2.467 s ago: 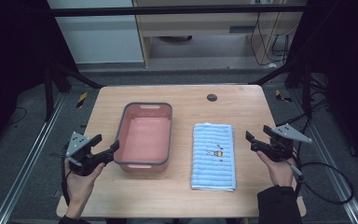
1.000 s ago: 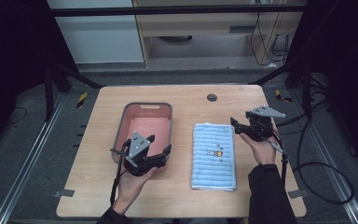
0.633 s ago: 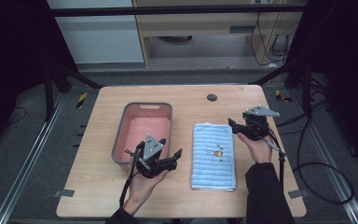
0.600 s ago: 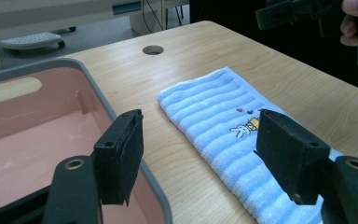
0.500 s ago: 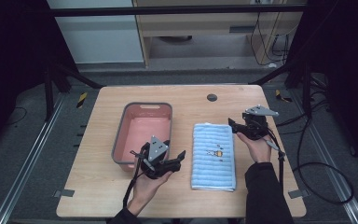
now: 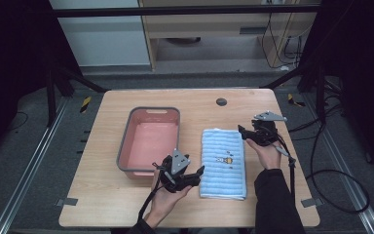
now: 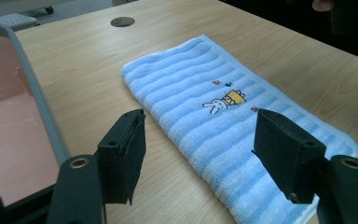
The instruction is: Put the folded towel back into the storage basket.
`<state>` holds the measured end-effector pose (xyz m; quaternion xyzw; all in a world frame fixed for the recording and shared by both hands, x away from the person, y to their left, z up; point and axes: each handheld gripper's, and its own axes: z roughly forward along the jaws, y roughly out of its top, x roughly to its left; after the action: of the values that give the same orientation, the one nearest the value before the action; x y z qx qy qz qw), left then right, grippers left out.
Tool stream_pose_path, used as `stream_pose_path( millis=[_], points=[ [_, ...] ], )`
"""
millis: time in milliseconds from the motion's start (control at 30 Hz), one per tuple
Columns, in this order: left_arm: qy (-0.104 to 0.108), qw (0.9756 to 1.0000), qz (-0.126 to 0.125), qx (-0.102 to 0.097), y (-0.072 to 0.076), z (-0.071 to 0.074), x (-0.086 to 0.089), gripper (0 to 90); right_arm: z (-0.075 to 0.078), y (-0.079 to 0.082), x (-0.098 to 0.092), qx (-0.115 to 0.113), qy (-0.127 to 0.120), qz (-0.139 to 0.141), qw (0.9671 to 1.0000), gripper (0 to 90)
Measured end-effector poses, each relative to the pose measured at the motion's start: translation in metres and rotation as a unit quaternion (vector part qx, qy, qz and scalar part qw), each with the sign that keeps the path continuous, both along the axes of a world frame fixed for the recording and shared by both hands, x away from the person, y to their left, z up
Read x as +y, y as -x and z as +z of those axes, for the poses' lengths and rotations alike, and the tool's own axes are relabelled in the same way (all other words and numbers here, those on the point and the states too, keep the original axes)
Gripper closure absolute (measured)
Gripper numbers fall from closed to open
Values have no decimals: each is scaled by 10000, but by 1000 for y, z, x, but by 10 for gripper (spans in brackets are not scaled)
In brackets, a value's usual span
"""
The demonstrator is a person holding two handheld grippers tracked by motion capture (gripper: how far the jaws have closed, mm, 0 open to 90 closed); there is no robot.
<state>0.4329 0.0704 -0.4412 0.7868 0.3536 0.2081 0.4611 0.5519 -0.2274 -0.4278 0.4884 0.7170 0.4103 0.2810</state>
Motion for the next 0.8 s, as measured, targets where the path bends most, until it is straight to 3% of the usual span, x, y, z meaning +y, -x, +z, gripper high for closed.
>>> stream_pose_path(
  millis=[633, 800],
  points=[
    [-287, 9990, -135, 306, 2, -34, -18, 390, -34, -11, 3, 341, 30, 67, 9994, 410],
    [-260, 9987, -116, 423, 3, -41, -19, 408, -42, -14, 1, 454, 103, 62, 9989, 416]
  ],
)
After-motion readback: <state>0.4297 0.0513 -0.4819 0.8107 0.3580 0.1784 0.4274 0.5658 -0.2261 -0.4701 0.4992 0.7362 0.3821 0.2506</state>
